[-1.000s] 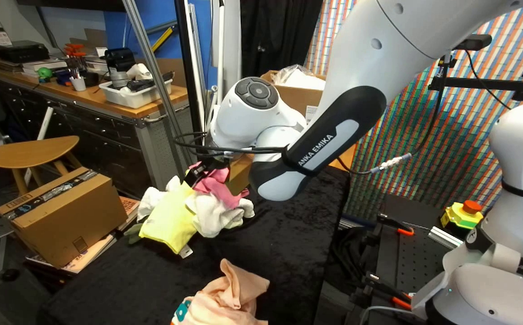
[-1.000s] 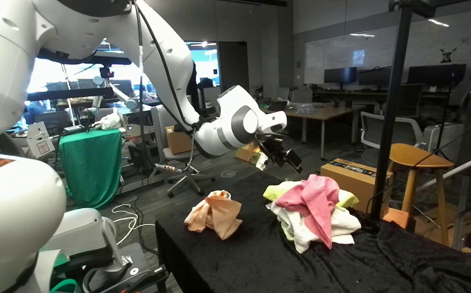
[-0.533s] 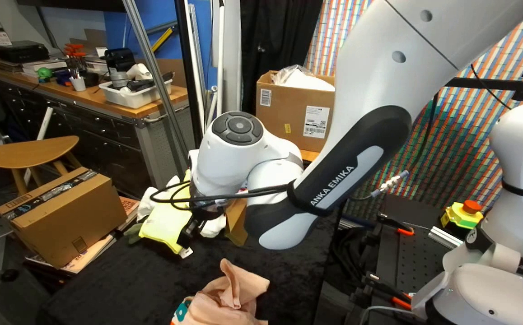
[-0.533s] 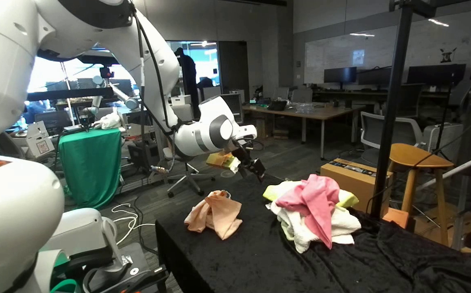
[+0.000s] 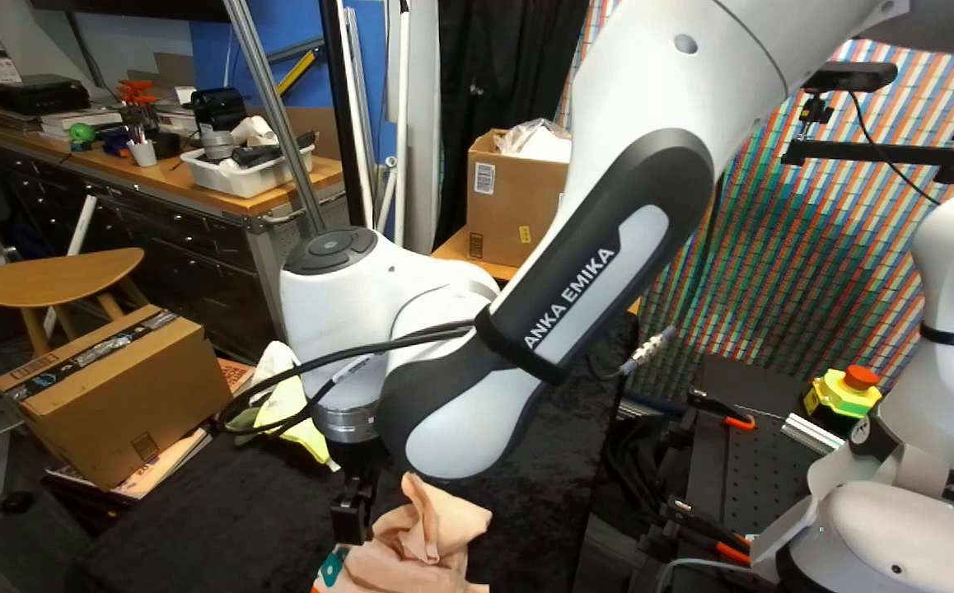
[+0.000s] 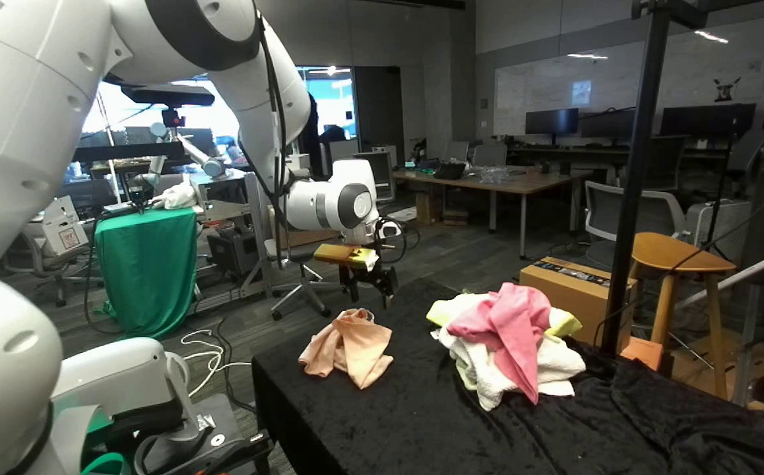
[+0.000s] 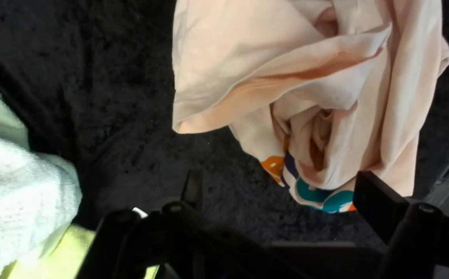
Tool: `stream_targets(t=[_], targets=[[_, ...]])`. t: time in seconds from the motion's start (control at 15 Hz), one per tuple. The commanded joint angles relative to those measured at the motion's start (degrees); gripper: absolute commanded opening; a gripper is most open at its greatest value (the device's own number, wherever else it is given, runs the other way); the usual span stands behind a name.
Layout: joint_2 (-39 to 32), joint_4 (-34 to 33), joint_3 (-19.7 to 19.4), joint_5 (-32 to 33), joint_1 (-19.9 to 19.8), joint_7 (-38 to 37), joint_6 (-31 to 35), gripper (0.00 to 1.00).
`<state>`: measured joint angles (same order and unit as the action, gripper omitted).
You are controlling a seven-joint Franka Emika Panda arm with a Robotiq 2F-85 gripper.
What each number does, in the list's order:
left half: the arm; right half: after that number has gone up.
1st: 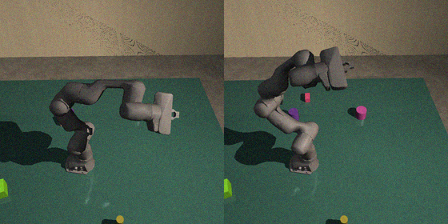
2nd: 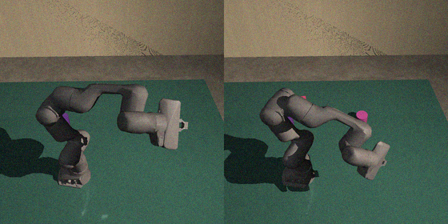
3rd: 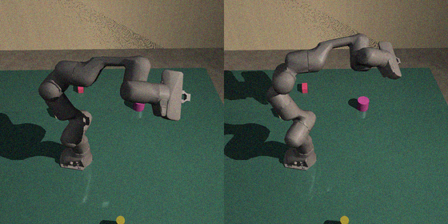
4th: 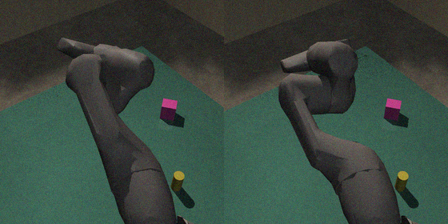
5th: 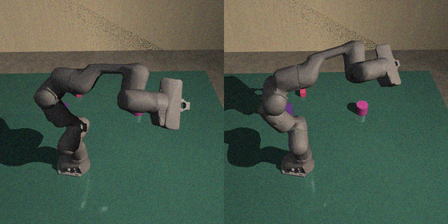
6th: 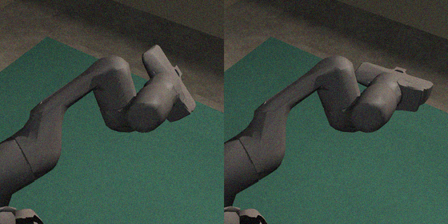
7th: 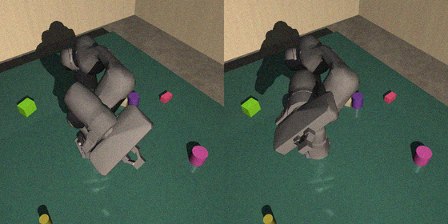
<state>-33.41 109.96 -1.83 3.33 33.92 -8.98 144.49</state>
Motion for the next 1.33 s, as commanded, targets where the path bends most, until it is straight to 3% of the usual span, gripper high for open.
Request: stream_targets(t=[0.0, 0.27, 0.67, 1.27], targets=[[-3.7, -7.3, 6.0, 1.4, -6.4, 3.6, -9.7, 1.00], [-7.7, -11.7, 8.5, 2.4, -9.4, 4.1, -14.4, 1.00], [-13.6, -16.8, 13.6, -3.2, -13.8, 6.5, -18.1, 1.00], [-18.1, -22.0, 13.5, -4.7, -14.2, 5.1, -22.8, 1.00]])
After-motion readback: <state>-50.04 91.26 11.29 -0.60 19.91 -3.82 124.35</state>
